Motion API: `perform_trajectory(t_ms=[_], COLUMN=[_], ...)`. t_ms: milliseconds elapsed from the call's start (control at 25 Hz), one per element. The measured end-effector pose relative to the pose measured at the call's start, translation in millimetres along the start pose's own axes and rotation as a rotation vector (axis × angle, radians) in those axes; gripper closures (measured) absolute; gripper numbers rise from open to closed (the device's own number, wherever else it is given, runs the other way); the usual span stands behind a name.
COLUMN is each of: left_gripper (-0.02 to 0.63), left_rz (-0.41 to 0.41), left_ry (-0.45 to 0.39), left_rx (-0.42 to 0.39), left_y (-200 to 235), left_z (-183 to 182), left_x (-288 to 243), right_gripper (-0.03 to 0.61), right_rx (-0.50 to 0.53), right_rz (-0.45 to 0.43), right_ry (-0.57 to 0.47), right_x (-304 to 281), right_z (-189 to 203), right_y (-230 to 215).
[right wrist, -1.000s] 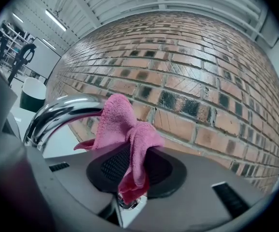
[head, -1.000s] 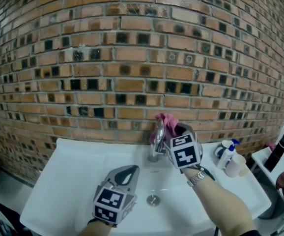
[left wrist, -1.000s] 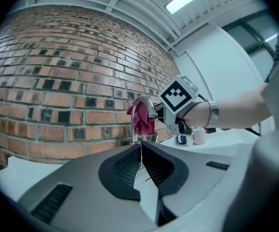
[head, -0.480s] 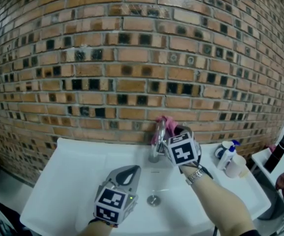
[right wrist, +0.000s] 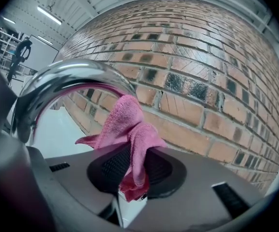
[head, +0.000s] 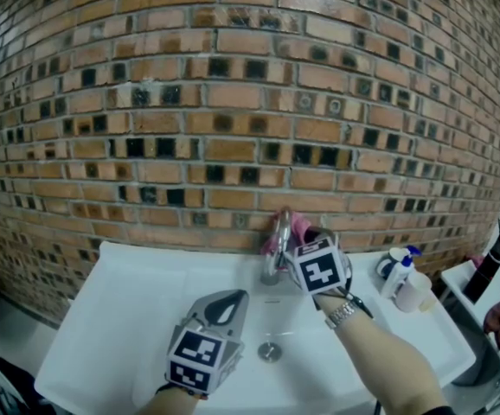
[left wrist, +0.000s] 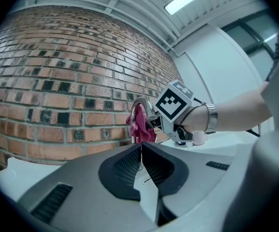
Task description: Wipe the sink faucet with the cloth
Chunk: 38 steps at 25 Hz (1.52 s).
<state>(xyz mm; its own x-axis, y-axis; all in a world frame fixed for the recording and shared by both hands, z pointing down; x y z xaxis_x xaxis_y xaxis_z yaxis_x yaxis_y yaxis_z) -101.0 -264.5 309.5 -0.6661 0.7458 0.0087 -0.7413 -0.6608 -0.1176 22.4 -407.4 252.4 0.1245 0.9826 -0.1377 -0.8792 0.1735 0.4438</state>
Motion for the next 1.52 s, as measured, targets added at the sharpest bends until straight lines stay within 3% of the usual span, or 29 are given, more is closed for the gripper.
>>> perform_trajectory(t_ms=[1520], left_gripper=[0.603], left_rz=[0.005], left_ry=[0.001], left_rx=[-0.008], left_y=[-3], left_z=[0], left_x=[0], right_gripper=[0.509], right_rx=[-0.033], right_rz=[-0.034], right_ry=[0.063], right_x=[9], right_z=[50], right_y=[36])
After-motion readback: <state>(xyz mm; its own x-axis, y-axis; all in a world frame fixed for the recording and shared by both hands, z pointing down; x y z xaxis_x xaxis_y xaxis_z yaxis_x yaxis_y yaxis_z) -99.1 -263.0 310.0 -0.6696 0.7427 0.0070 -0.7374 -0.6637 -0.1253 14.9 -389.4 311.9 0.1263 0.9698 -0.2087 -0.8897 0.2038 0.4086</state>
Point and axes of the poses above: the fingertips, and each gripper's own axes: x backward along the fingers, y to its left, z out of its underside, the point moved 4 cm from there along x, backward along the fingers, and after that the axes turned 11 degrees about z, right-handed, at the moved point
